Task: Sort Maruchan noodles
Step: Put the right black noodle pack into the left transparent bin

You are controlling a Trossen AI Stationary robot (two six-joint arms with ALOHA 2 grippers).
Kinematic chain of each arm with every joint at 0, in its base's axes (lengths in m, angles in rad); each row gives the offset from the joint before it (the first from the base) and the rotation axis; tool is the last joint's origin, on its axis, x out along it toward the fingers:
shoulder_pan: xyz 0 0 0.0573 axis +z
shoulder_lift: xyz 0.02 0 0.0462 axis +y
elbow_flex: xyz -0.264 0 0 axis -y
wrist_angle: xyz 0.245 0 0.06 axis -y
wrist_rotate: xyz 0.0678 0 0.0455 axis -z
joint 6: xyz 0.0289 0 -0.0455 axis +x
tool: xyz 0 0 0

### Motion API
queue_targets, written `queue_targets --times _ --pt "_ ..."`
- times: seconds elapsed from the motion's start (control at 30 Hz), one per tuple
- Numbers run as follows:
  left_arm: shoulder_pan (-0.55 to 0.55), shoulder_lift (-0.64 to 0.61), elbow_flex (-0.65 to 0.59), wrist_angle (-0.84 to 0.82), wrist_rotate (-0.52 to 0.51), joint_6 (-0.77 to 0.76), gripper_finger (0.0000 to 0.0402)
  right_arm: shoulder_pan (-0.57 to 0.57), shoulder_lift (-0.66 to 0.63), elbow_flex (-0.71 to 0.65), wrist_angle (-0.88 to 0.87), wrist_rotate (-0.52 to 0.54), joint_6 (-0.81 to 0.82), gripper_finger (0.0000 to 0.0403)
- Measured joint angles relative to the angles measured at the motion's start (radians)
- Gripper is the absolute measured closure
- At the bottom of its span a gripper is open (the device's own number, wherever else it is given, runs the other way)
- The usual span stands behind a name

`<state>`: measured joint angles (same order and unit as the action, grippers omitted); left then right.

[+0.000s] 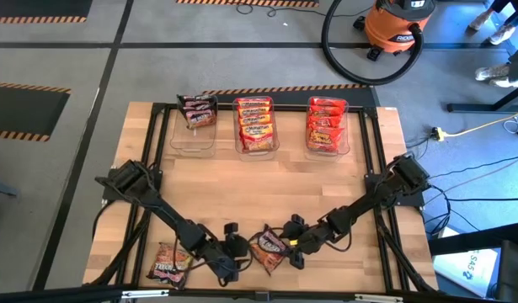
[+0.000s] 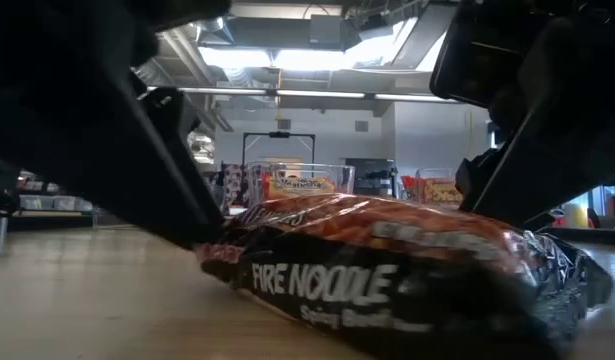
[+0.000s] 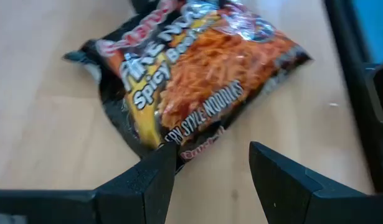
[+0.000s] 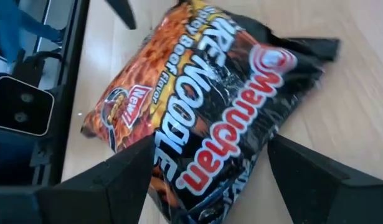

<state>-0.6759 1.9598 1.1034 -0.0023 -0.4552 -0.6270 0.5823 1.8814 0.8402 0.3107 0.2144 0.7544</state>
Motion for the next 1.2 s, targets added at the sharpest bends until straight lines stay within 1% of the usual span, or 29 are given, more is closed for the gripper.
queue_targets --times 0.13,0.23,0.33,0.43,0.5,0.6,0.77,1.0,1.2 --pt "0.018 0.0 0.0 -0.041 -0.026 0.0 0.0205 0.0 0.002 -0.001 0.03 -0.017 0.0 0.0111" --pt "0.03 -0.012 0.0 -0.133 -0.022 -0.005 0.0205 -0.02 -0.027 -0.002 0.026 -0.028 0.032 0.0111" --pt "0.036 -0.051 0.0 -0.239 -0.011 -0.038 0.0205 -0.049 -0.091 -0.001 -0.066 -0.031 0.094 0.0111" --pt "0.035 -0.1 0.0 -0.278 -0.014 -0.053 0.0205 -0.076 -0.158 -0.002 -0.157 -0.045 0.116 0.0111" --pt "0.027 -0.131 0.0 -0.264 -0.031 -0.052 0.0205 -0.097 -0.186 -0.001 -0.19 -0.08 0.133 0.0111" --pt "0.014 -0.142 0.001 -0.213 -0.071 -0.044 0.0205 -0.121 -0.187 -0.001 -0.196 -0.137 0.168 0.0111" --pt "-0.006 -0.102 0.001 -0.09 -0.107 -0.012 0.0205 -0.118 -0.116 -0.002 -0.075 -0.206 0.254 0.0111" --pt "-0.008 0.0 0.001 -0.052 -0.108 -0.049 0.0205 -0.118 -0.01 -0.002 0.045 -0.207 0.384 0.0111" --pt "-0.009 0.045 0.005 -0.033 -0.119 -0.08 0.0205 -0.118 0.01 -0.002 0.101 -0.201 0.394 0.0111"
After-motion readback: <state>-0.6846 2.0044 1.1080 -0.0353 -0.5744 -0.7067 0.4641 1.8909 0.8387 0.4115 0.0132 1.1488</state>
